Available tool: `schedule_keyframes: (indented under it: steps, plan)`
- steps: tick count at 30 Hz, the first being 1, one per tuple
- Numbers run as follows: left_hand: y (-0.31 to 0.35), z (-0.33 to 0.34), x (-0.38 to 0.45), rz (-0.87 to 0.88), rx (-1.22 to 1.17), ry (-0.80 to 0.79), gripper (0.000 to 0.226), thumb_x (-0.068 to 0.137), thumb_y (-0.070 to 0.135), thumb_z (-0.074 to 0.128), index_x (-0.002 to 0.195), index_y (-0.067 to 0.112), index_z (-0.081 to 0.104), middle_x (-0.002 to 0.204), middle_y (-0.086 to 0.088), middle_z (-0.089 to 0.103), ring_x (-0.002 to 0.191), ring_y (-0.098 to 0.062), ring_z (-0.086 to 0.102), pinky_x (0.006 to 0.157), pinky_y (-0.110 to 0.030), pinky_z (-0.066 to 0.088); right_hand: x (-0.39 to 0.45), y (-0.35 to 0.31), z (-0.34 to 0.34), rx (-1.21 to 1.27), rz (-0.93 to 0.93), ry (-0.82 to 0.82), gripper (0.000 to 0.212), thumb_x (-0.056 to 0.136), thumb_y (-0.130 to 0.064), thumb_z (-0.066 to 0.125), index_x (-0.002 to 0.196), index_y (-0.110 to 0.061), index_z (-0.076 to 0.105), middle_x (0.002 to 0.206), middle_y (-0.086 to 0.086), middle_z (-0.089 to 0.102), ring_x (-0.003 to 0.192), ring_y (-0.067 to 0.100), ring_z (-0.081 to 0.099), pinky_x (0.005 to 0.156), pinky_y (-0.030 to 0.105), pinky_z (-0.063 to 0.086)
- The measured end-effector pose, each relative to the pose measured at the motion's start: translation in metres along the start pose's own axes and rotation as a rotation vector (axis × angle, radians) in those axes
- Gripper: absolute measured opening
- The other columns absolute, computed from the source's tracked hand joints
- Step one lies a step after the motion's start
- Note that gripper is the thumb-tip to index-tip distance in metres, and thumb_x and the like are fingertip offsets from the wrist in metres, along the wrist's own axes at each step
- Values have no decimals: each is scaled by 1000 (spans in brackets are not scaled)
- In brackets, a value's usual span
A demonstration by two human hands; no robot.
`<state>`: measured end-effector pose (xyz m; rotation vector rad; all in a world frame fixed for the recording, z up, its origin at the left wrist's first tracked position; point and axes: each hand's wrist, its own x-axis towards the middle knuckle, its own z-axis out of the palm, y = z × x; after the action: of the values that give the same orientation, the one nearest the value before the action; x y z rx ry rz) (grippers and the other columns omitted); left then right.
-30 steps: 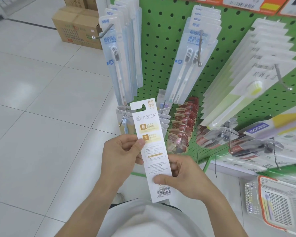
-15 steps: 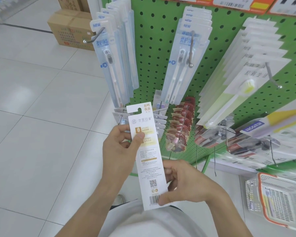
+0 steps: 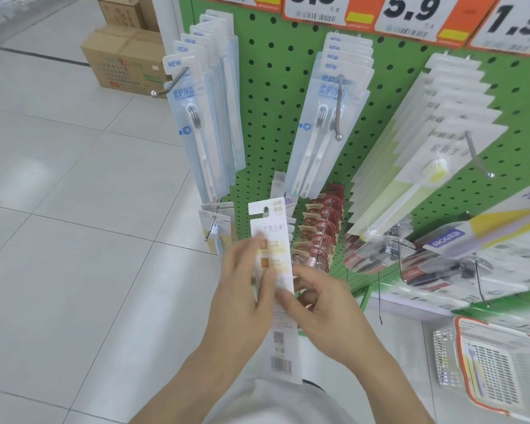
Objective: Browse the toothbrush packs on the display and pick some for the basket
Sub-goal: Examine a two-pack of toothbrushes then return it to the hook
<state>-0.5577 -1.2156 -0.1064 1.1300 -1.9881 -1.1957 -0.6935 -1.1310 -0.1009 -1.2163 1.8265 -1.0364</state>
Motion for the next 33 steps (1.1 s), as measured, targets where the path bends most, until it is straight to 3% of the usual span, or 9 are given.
schedule_keyframes:
  steps: [4,6,8,10,15,18,22,26,33]
  plan:
    - [10,1,-3,-80,-63,-94,63,99,56,44,155,29,35,150,20,46,135,3,46,112,-27,41,1,-8,16,-285,-103,-29,35,84,-43,52,116,-37,66,106,-21,60,91,6,63,73,25,56]
    - [14,0,-4,-83,-125,-32,37,103,39,48,139,30,53,107,28,69,98,8,64,83,-11,48,1,-8,24,-297,-120,-27,50,80,-47,52,129,-38,61,125,-21,50,111,2,55,86,27,54]
    - [13,-4,-3,-78,-157,63,21,105,22,47,113,32,63,69,24,64,61,1,58,58,-10,40,0,-9,27,-268,-164,-21,55,85,-44,60,139,-39,55,139,-21,38,132,-3,41,98,22,48]
    - [7,-9,0,-88,-202,98,28,105,14,49,104,35,67,69,15,67,58,-4,55,56,-13,40,-1,-8,28,-259,-167,-1,56,88,-44,64,143,-40,52,144,-21,33,139,-5,34,106,18,42]
    - [-2,-15,3,-187,-470,71,30,98,4,58,102,28,76,90,4,79,80,-14,71,75,-29,56,2,-1,22,-121,-178,170,29,88,-34,73,117,-33,70,127,-23,51,123,5,55,90,20,51]
    - [-8,-16,3,-295,-622,37,20,96,10,62,101,18,80,87,-13,78,70,-32,70,65,-50,62,5,3,17,-6,-139,302,21,90,-21,76,104,-31,64,118,-21,59,112,10,63,84,21,55]
    - [-15,-10,3,-358,-620,76,13,94,12,65,101,10,76,84,-12,78,72,-25,74,59,-33,59,19,4,18,291,2,253,40,91,-25,76,123,-32,54,124,-14,63,106,10,65,82,35,59]
    - [-17,-6,6,-369,-585,98,15,99,9,59,104,12,73,85,-5,78,73,-16,73,67,-35,59,28,6,27,336,32,253,57,91,-19,76,136,-41,48,111,-25,61,84,17,65,73,49,60]
    - [-24,-3,17,-196,-317,-7,34,98,19,64,125,39,61,96,16,74,82,-10,71,73,-20,54,26,22,36,170,58,257,59,92,-29,73,140,-45,41,116,-18,61,85,14,68,63,22,52]
